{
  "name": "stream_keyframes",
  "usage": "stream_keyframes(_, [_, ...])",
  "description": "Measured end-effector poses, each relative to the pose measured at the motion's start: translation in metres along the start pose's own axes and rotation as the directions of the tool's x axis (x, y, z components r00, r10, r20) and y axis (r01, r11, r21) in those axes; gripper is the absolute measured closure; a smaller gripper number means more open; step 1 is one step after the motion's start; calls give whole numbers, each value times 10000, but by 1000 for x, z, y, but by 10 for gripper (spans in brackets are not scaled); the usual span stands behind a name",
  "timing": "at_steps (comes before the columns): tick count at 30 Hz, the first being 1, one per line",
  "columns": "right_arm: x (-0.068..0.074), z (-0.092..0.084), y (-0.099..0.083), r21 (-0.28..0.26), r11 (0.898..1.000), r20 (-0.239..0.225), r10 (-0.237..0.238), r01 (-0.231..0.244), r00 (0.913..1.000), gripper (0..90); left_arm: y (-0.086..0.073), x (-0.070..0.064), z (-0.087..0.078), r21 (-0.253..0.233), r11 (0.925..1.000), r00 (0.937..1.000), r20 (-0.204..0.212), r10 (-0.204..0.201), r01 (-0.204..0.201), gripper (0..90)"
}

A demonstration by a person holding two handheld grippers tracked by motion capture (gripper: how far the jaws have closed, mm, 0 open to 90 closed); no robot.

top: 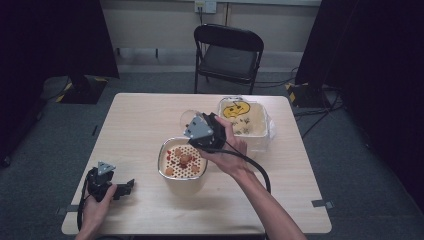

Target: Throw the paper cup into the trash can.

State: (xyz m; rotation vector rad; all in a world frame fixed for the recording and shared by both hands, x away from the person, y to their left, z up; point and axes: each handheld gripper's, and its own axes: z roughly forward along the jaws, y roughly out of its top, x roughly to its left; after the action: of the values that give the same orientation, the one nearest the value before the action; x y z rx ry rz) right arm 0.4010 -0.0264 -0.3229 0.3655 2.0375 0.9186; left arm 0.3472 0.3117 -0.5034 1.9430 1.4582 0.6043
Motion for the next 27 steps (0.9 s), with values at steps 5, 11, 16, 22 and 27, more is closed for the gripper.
stream_keyframes(5, [-11,-1,-10,-680,9734,-698,2142,-2188,9743,499,0,0,0,-2,10000,10000,1,-6,6,0])
stream_keyframes(11, [-20,0,-16,-1324,9102,-1587,3713,-3924,9149,497,0,0,0,4,10000,10000,-2,18,-18,0])
stream_keyframes(16, [-24,0,-16,-1680,8713,-2078,4260,-4611,8805,495,0,0,0,0,10000,10000,-4,4,-4,0])
stream_keyframes(22, [-34,-1,-15,-1883,8453,-2421,4536,-5001,8577,490,0,0,0,-4,10000,10000,1,-8,8,0])
stream_keyframes(27, [-44,-3,-17,-2154,8117,-2540,4903,-5430,8337,491,0,0,0,0,10000,10000,-5,3,-3,0])
